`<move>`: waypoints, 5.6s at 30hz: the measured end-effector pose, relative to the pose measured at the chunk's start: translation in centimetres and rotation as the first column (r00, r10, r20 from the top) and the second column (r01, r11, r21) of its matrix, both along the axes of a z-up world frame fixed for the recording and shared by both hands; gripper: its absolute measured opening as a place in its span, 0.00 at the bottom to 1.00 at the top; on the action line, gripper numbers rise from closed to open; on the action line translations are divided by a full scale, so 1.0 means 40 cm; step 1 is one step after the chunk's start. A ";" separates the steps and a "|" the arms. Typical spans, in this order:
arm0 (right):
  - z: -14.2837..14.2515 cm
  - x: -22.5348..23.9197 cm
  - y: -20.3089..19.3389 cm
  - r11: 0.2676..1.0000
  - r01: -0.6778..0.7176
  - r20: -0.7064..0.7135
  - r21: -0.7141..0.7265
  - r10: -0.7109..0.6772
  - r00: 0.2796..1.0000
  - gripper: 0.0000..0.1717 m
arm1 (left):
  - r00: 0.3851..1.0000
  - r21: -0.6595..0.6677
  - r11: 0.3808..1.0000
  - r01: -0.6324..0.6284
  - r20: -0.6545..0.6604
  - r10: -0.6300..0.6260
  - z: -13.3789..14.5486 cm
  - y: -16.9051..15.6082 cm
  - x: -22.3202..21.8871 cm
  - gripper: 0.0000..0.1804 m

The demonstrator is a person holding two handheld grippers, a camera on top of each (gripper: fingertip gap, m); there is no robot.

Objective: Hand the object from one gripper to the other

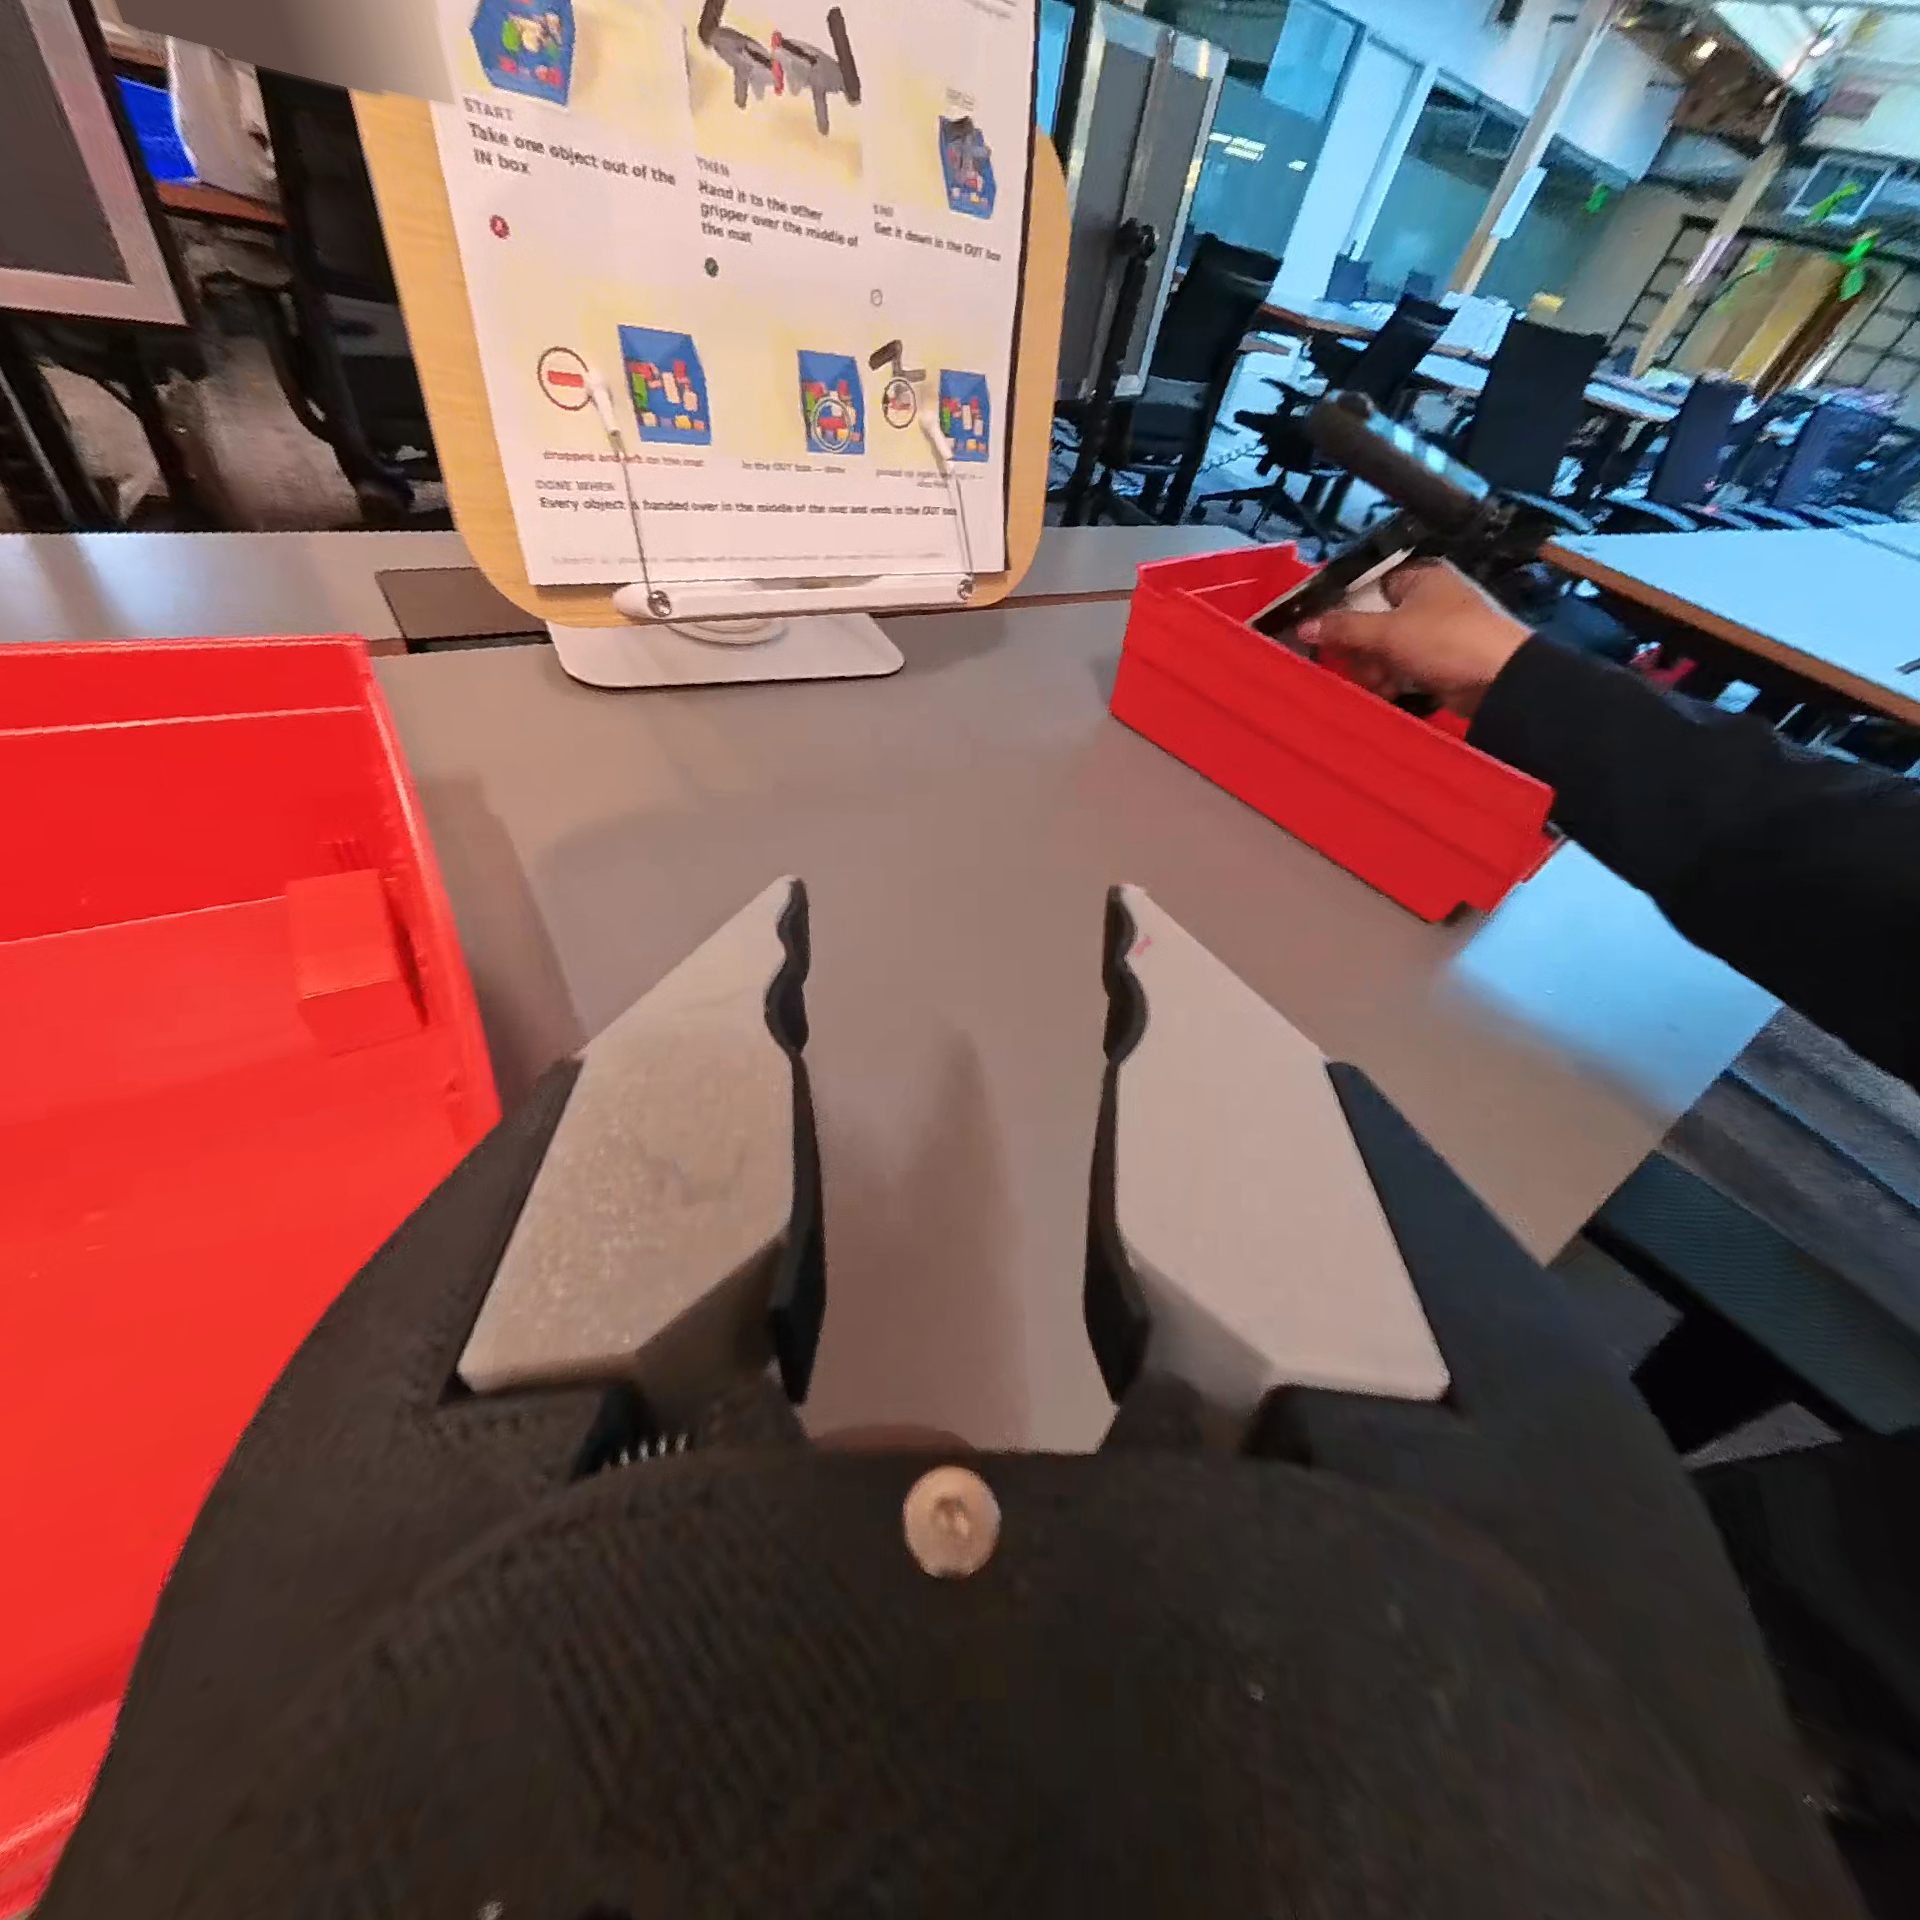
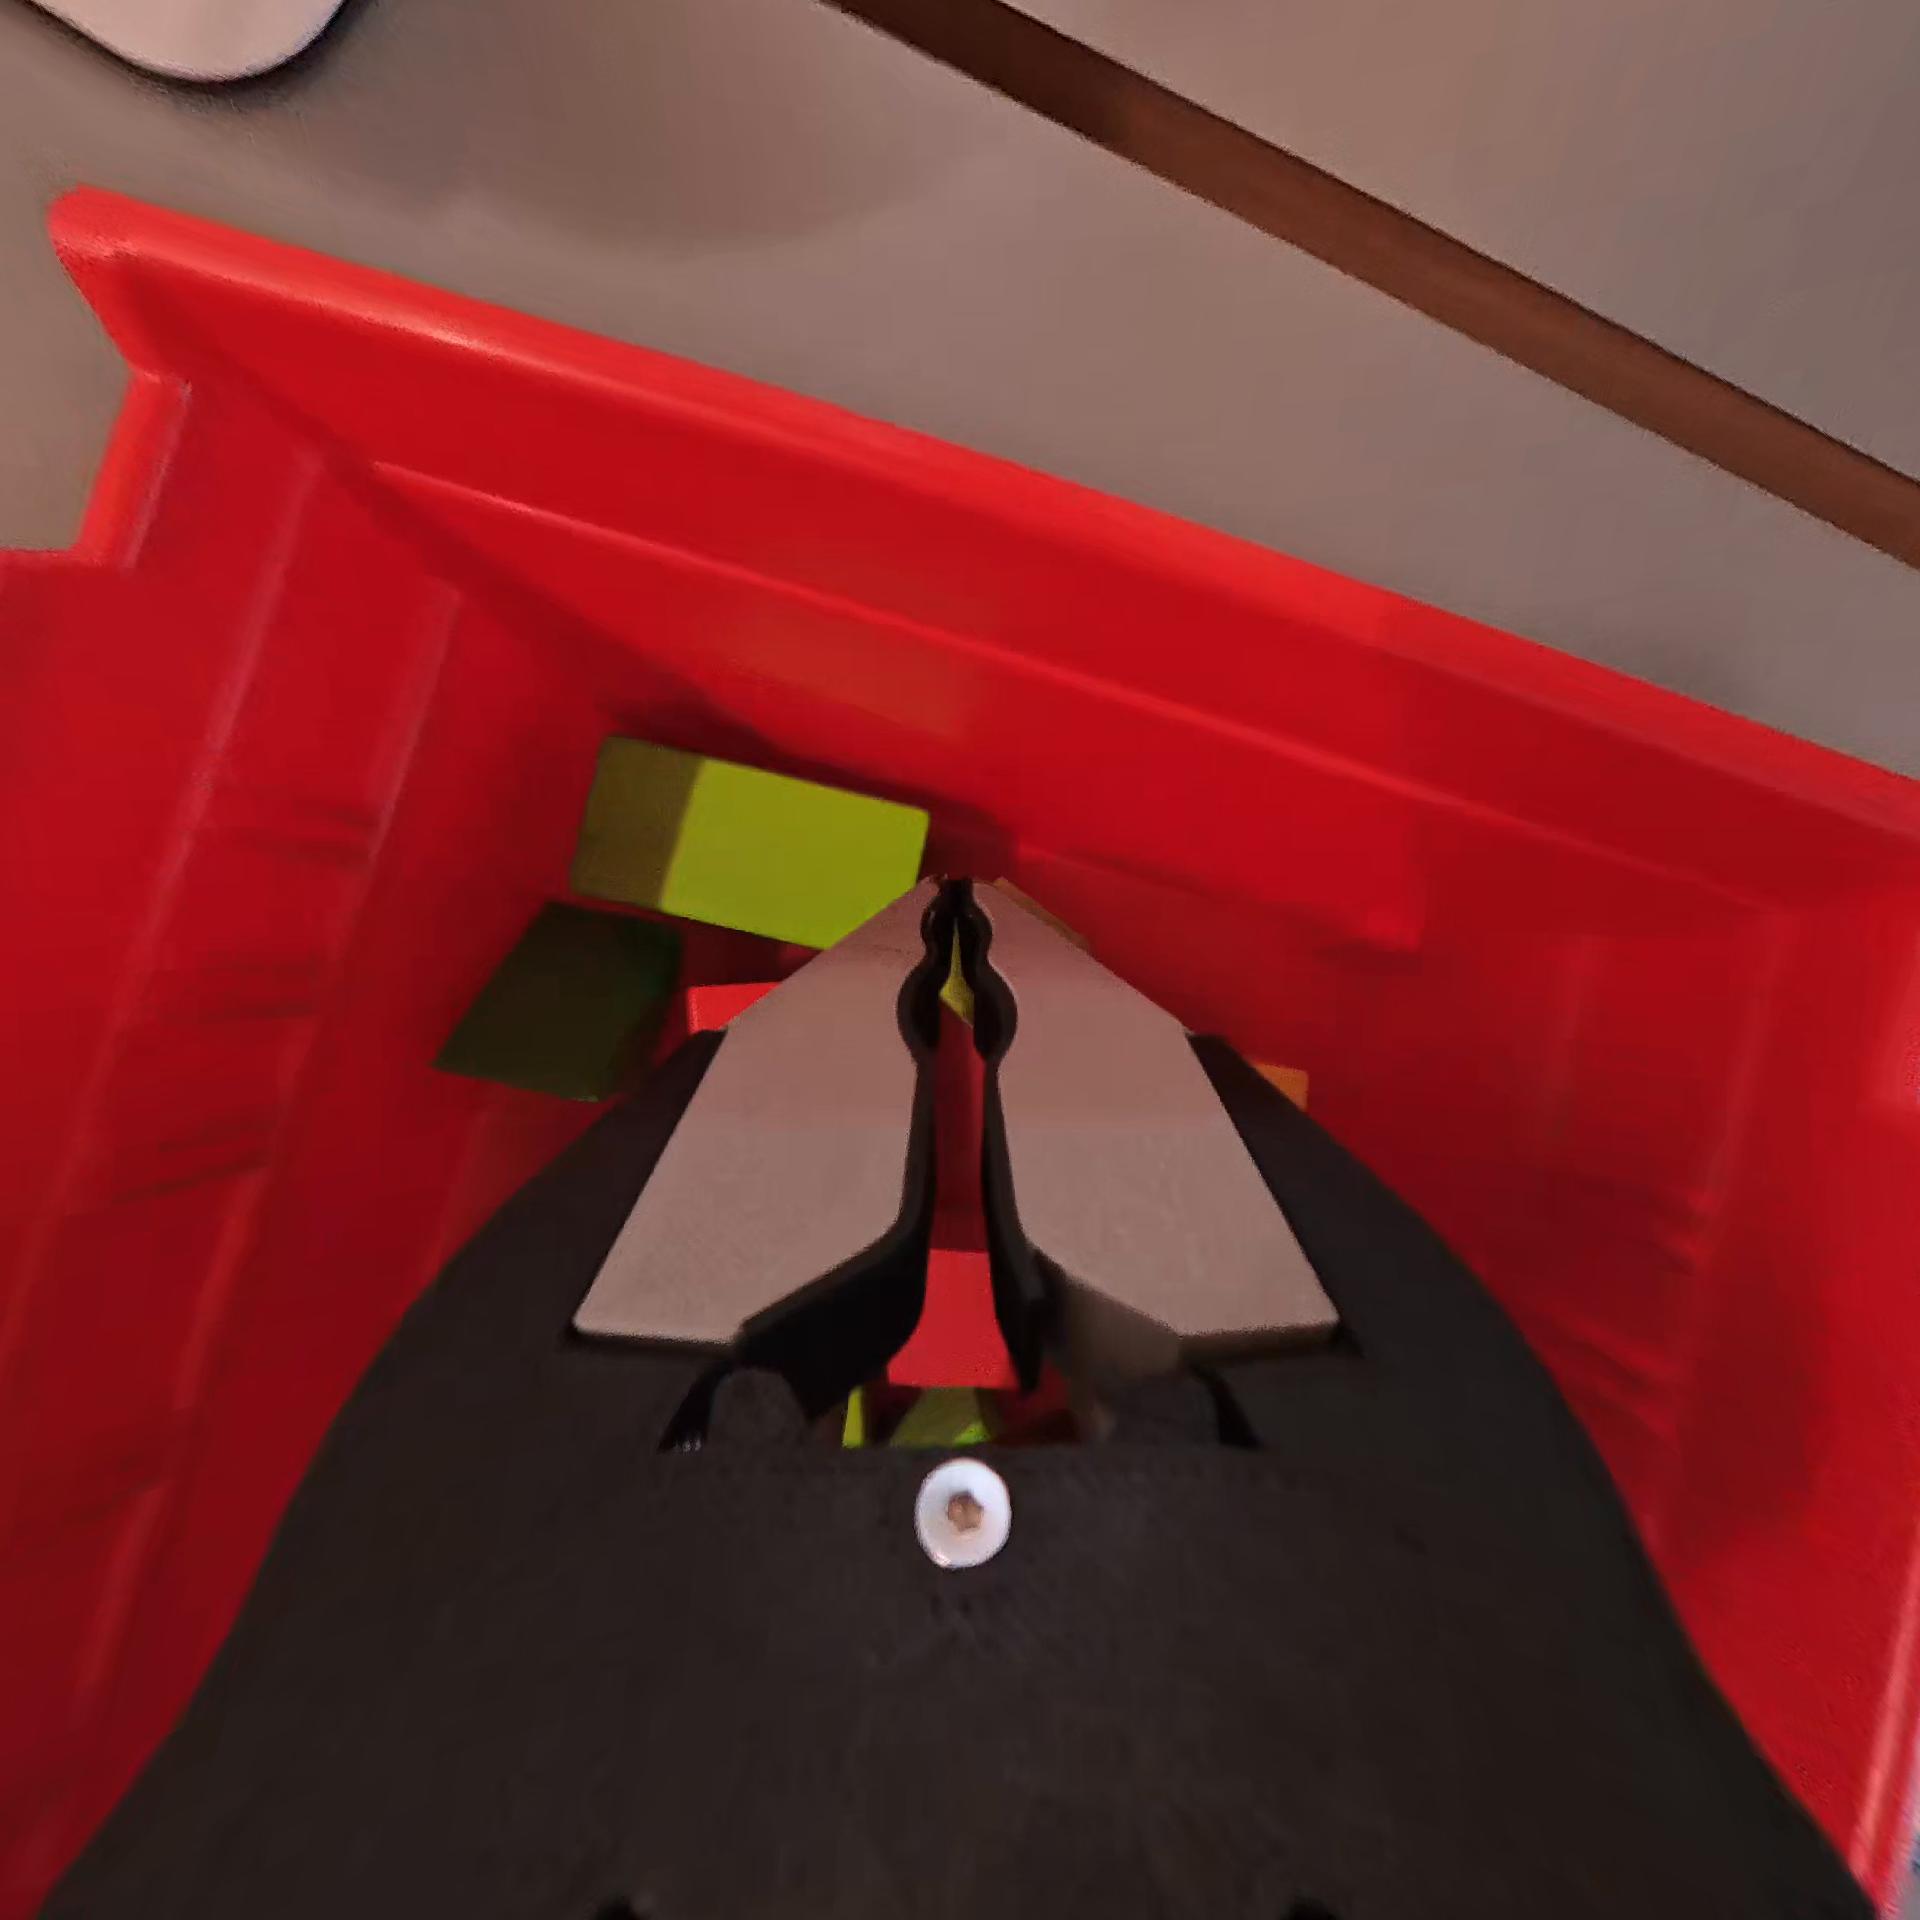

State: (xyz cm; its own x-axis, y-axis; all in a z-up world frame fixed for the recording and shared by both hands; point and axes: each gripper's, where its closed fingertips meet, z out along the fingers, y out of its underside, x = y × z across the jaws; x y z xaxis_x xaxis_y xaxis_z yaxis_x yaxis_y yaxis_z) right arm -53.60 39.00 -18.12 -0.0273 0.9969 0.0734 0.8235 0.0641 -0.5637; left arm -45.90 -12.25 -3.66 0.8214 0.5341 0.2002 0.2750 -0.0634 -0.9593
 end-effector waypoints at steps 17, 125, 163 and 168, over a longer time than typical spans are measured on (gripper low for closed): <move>0.286 0.284 -0.205 0.996 -0.083 -0.423 -0.016 0.069 0.904 0.20 | 0.917 -0.299 0.879 -0.371 0.029 0.397 -0.079 -0.262 -0.254 0.36; 0.355 0.366 -0.783 0.749 -0.610 -0.627 -0.259 0.350 0.696 0.20 | 0.777 -0.570 0.821 -0.014 -0.523 -0.350 -0.066 0.351 0.157 0.25; -0.011 0.544 0.047 0.993 0.102 0.416 0.055 -0.116 0.902 0.20 | 0.923 -0.417 0.906 -0.072 -0.371 -0.098 0.003 0.147 0.025 0.26; -0.010 0.547 0.047 0.992 0.093 0.448 0.082 -0.120 0.886 0.20 | 0.925 -0.441 0.894 -0.073 -0.365 -0.104 -0.010 0.149 0.028 0.27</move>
